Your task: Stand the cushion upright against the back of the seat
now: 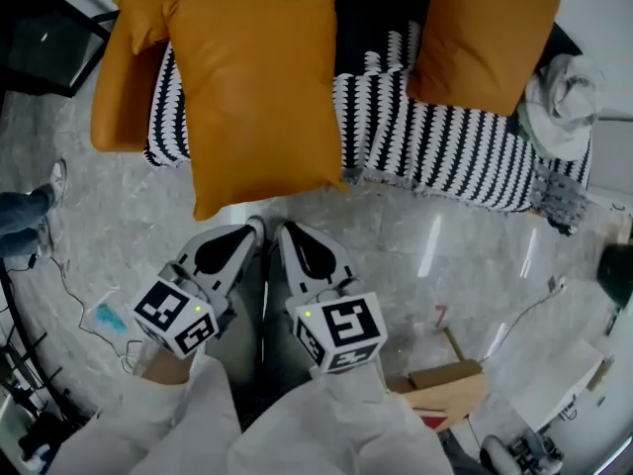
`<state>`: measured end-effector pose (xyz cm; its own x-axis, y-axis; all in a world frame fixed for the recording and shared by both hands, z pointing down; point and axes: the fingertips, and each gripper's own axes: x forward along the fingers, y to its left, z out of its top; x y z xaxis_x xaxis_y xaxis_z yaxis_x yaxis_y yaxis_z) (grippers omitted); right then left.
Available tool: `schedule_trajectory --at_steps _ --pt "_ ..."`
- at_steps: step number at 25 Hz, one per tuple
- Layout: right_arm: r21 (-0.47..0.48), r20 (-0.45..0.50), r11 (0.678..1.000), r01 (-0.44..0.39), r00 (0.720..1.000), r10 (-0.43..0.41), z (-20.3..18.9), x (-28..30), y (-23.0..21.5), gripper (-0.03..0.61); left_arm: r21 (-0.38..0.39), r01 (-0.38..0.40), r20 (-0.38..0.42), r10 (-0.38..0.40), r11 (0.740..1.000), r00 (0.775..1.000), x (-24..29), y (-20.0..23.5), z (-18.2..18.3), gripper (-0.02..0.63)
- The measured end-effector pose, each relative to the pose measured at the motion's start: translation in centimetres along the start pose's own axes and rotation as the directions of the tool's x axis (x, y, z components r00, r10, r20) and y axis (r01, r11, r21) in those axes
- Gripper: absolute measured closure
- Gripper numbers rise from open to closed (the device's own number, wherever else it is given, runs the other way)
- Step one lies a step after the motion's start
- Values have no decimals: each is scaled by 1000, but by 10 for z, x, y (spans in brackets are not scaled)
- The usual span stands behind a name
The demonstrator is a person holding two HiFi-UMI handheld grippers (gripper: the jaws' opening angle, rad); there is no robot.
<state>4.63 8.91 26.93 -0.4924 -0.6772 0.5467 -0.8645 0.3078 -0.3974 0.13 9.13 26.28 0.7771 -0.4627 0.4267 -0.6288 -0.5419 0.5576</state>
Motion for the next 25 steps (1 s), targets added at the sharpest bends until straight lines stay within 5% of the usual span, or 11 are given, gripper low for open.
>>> schedule_trajectory --at_steps 25 --pt "29 -153 998 -53 987 57 -75 61 -29 563 -90 -45 -83 38 995 996 37 66 -70 604"
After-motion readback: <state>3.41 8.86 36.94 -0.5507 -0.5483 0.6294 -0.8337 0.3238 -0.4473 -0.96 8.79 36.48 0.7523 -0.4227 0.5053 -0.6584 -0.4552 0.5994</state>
